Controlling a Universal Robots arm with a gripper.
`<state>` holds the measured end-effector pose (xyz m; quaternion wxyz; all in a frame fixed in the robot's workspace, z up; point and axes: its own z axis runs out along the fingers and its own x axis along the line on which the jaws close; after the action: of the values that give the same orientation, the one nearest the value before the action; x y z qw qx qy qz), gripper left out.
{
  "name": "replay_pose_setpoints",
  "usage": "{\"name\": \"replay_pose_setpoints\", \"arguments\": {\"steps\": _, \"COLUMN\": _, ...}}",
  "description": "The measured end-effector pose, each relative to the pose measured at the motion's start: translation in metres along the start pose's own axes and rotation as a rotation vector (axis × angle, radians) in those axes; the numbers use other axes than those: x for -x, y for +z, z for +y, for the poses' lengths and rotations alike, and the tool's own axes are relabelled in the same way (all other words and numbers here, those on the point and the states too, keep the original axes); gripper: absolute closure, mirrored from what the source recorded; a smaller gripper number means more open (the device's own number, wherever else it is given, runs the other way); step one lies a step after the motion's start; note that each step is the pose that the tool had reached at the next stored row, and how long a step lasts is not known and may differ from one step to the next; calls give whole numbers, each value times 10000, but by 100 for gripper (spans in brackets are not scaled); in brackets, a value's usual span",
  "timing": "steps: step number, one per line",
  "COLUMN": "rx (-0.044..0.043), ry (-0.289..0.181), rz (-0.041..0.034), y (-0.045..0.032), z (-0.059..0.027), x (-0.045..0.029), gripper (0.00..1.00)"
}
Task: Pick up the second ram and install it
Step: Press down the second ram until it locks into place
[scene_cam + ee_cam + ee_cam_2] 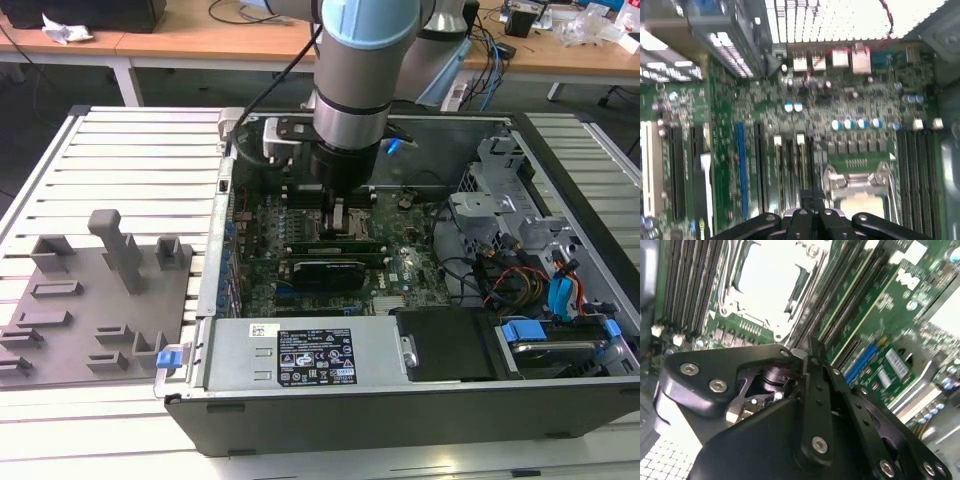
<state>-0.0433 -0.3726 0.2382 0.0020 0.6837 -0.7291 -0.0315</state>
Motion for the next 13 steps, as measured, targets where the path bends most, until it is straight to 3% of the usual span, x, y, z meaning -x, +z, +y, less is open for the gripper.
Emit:
{"name": "replay_pose_setpoints", "arguments": {"steps": 2, "rx": 29, "ry": -1, "rz": -42, "y": -69, "z": -95, "x": 9, "gripper": 89}}
{"name": "replay_pose_setpoints", "arguments": {"steps": 6, "rx": 30, "ry": -2, "rz": -45, "y": -244, "z": -115, "x": 21, "gripper": 89}}
{"name": "replay_pose_setpoints", "arguments": {"steps": 9, "rx": 30, "ry": -1, "rz": -44, "y": -464, "z": -107, "x": 31, "gripper": 89}}
{"name": "replay_pose_setpoints", "arguments": {"steps": 13, "rx": 29, "ry": -2, "rz": -48, "y": -536, "z": -104, "x": 34, "gripper": 89}}
